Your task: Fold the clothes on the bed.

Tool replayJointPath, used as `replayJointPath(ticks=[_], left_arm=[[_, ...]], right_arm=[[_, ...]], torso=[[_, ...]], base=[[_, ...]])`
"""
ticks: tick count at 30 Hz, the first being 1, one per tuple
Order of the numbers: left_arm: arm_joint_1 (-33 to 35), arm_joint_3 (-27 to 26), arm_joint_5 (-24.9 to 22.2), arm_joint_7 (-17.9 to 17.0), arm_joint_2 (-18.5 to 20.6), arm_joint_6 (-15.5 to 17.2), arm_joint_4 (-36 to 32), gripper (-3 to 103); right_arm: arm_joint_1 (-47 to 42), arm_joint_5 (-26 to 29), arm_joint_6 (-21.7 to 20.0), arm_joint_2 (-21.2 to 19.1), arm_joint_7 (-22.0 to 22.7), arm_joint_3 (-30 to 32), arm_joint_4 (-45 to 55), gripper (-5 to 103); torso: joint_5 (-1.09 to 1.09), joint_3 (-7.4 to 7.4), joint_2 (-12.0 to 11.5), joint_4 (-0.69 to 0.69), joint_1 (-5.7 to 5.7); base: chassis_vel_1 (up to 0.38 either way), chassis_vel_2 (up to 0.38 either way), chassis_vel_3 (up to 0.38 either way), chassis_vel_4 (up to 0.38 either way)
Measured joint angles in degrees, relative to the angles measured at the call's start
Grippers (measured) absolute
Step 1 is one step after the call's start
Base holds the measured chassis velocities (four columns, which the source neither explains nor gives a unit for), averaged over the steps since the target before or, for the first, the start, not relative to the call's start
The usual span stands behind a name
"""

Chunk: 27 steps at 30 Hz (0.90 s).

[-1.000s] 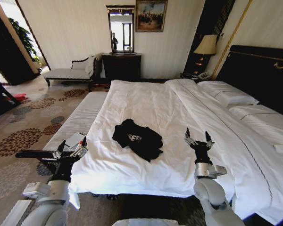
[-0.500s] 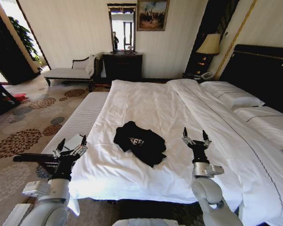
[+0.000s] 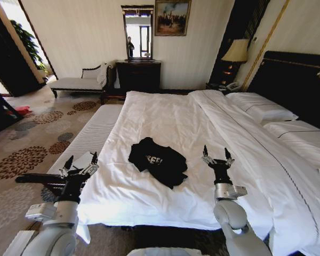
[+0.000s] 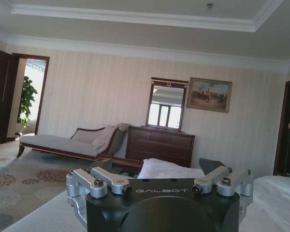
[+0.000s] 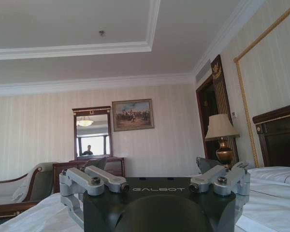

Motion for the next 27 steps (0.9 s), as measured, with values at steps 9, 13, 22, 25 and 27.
replayJointPath(ticks=[9, 13, 22, 25, 27], left_arm=[[-0.8, 0.4, 0.0, 0.0, 0.1, 0.0, 1.2, 100], [-1.8, 0.8, -0.3, -0.8, 0.6, 0.5, 1.9, 100], [-8.9, -1.1, -19.2, -7.7, 12.8, 8.2, 3.1, 100], [-12.4, 0.0, -23.8, -9.2, 16.5, 10.5, 5.8, 100], [-15.3, 1.6, -26.3, -10.3, 18.8, 11.9, 8.9, 100]], right_arm=[[1.0, 0.8, 1.5, 0.0, 0.4, -0.9, -1.4, 100], [1.7, 0.8, 1.7, 0.1, 0.3, -1.6, -2.5, 100], [7.7, 1.1, 1.7, -1.2, 1.2, -7.8, -9.7, 100], [8.4, 0.8, 1.2, -1.3, 1.7, -8.5, -11.0, 100], [9.1, 0.4, 0.4, -1.2, 2.1, -9.1, -11.8, 100]], torso=[[-0.01, 0.01, 0.0, 0.0, 0.02], [-0.01, 0.01, 0.0, 0.01, 0.02], [0.0, 0.01, 0.0, 0.04, 0.02], [-0.01, 0.01, 0.0, -0.03, 0.02], [0.0, 0.01, 0.0, -0.03, 0.01]], base=[[0.003, 0.033, -0.007, -0.038], [0.0, 0.0, 0.0, 0.0], [0.0, 0.0, 0.0, 0.0], [0.0, 0.0, 0.0, 0.0], [0.0, 0.0, 0.0, 0.0]])
